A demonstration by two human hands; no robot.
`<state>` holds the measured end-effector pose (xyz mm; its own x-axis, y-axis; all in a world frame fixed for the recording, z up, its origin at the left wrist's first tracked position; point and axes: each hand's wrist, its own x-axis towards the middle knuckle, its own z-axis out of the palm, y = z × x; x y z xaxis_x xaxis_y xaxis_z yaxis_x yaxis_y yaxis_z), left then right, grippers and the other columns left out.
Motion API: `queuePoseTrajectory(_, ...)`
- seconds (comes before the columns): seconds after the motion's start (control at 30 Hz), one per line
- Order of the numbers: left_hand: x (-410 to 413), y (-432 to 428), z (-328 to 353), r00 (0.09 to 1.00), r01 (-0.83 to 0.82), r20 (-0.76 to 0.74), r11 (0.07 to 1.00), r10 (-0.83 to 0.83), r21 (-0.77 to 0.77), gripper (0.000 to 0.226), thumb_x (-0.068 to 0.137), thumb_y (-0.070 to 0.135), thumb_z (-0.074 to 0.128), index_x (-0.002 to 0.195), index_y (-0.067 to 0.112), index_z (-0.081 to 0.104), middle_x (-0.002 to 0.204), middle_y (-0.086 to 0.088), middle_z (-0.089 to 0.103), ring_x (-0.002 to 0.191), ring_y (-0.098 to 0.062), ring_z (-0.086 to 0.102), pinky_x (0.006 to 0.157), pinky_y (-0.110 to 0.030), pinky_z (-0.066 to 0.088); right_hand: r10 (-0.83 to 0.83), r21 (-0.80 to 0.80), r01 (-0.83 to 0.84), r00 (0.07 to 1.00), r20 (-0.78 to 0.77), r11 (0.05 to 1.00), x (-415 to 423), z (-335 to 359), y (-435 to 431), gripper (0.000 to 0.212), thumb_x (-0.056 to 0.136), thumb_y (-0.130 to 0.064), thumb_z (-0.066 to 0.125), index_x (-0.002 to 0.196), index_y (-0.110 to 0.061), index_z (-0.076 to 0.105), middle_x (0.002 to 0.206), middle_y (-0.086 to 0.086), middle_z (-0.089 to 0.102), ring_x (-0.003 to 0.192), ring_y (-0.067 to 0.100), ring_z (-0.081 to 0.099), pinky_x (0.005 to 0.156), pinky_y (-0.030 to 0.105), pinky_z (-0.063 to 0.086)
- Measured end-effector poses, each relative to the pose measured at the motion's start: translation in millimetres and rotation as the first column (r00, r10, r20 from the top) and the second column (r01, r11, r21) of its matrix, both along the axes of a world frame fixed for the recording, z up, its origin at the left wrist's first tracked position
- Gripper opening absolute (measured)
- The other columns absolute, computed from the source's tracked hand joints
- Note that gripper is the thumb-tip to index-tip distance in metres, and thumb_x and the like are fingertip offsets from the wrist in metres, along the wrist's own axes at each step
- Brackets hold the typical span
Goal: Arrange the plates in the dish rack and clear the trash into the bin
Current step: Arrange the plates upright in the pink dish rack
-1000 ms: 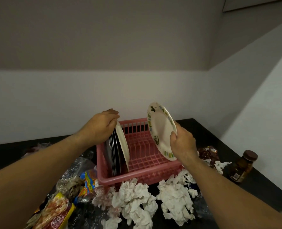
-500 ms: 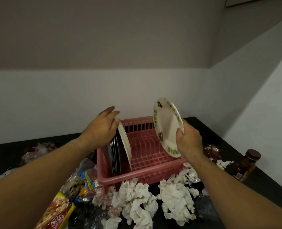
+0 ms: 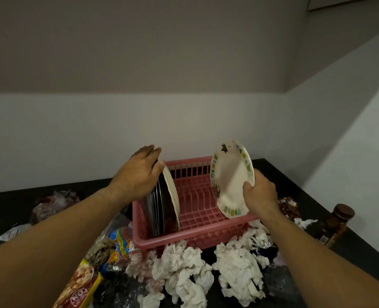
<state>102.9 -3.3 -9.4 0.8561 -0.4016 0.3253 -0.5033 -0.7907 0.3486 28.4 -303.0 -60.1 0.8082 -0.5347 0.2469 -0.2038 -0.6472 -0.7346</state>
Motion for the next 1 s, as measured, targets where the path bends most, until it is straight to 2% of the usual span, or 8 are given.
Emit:
queuePoseTrajectory(0.13,-0.7,1.6,-1.6,1.0,0.022,-0.017,0.998,-0.023,-0.053,0.053,0.104,0.041,0.023,0.153,0.02,0.022,0.161,0.002,0.017,0.147,-0.011,0.008,0.115,-0.025,0.006,0.013,0.009,-0.013,0.999,-0.046,1.0,0.8,13.9,-0.7,0.049,0.094,-0.012,0.057,0.14,-0.023,0.045,0.118,0.006,0.062,0.093,0.023,0.06,0.071,0.038,0.057)
queuePoseTrajectory(0.27,0.9,2.7,-5.7,0.997,0.071,-0.014,0.99,-0.073,-0.119,0.048,0.105,0.034,0.028,0.152,0.024,0.025,0.16,0.005,0.018,0.147,-0.012,0.009,0.115,-0.024,0.005,0.066,-0.315,-0.003,0.98,0.19,0.949,-4.7,34.9,23.2,0.055,0.095,-0.027,0.06,0.145,-0.023,0.038,0.149,0.005,0.04,0.134,0.02,0.039,0.101,0.037,0.044)
queuePoseTrajectory(0.37,2.9,-0.5,-5.9,0.993,0.116,-0.014,0.985,-0.119,-0.127,0.048,0.103,0.027,0.031,0.151,0.029,0.027,0.16,0.006,0.019,0.146,-0.015,0.009,0.117,-0.031,0.008,0.373,-0.317,-0.298,0.904,0.21,0.901,-7.4,42.6,70.3,0.047,0.097,-0.041,0.052,0.142,-0.028,0.045,0.145,-0.004,0.046,0.124,0.001,0.035,0.096,0.023,0.034)
queuePoseTrajectory(0.5,1.2,-2.2,-0.2,0.991,0.129,-0.034,0.988,-0.132,-0.089,0.058,0.091,0.038,0.025,0.15,0.037,0.029,0.159,0.006,0.021,0.145,-0.019,0.011,0.118,-0.039,0.014,0.624,-0.093,-0.62,0.781,0.024,0.779,-6.9,18.5,118.8,0.046,0.1,-0.042,0.05,0.144,-0.029,0.048,0.144,-0.008,0.05,0.126,0.0,0.042,0.108,0.031,0.038)
queuePoseTrajectory(0.6,2.2,0.5,2.4,0.992,0.117,-0.046,0.992,-0.118,-0.038,0.063,0.088,0.041,0.023,0.15,0.039,0.025,0.159,0.001,0.021,0.145,-0.021,0.012,0.117,-0.042,0.016,0.576,0.015,-0.58,0.812,0.09,0.815,-7.7,5.2,131.2,0.05,0.1,-0.041,0.048,0.148,-0.034,0.038,0.138,-0.009,0.056,0.118,0.003,0.055,0.098,0.031,0.048)
queuePoseTrajectory(0.7,4.3,0.4,3.6,0.992,0.125,-0.017,0.992,-0.125,-0.004,0.064,0.09,0.04,0.027,0.153,0.028,0.02,0.156,-0.003,0.03,0.141,-0.021,0.021,0.114,-0.039,0.023,0.541,0.049,-0.547,0.836,0.089,0.836,-5.1,1.9,136.3,0.05,0.092,-0.032,0.05,0.14,-0.041,0.038,0.094,-0.006,0.068,0.064,0.004,0.063,0.055,0.026,0.054)
queuePoseTrajectory(0.77,5.0,1.3,3.0,0.994,0.104,0.014,0.994,-0.104,-0.023,0.06,0.094,0.038,0.033,0.15,0.02,0.026,0.152,-0.005,0.036,0.138,-0.02,0.026,0.109,-0.034,0.026,0.478,0.051,-0.483,0.874,0.083,0.874,0.4,-0.2,135.7,0.046,0.091,-0.025,0.05,0.135,-0.037,0.043,0.08,-0.003,0.066,0.052,0.005,0.059,0.046,0.023,0.049)
queuePoseTrajectory(1.0,4.4,4.5,-2.2,0.995,0.095,0.027,0.995,-0.094,-0.026,0.052,0.1,0.04,0.032,0.147,0.019,0.036,0.158,-0.005,0.023,0.144,-0.017,0.014,0.109,-0.026,0.011,0.29,0.007,-0.29,0.956,-0.033,0.957,15.6,14.2,126.7,0.037,0.1,-0.023,0.042,0.136,-0.024,0.048,0.097,0.004,0.067,0.081,0.021,0.067,0.073,0.041,0.06)
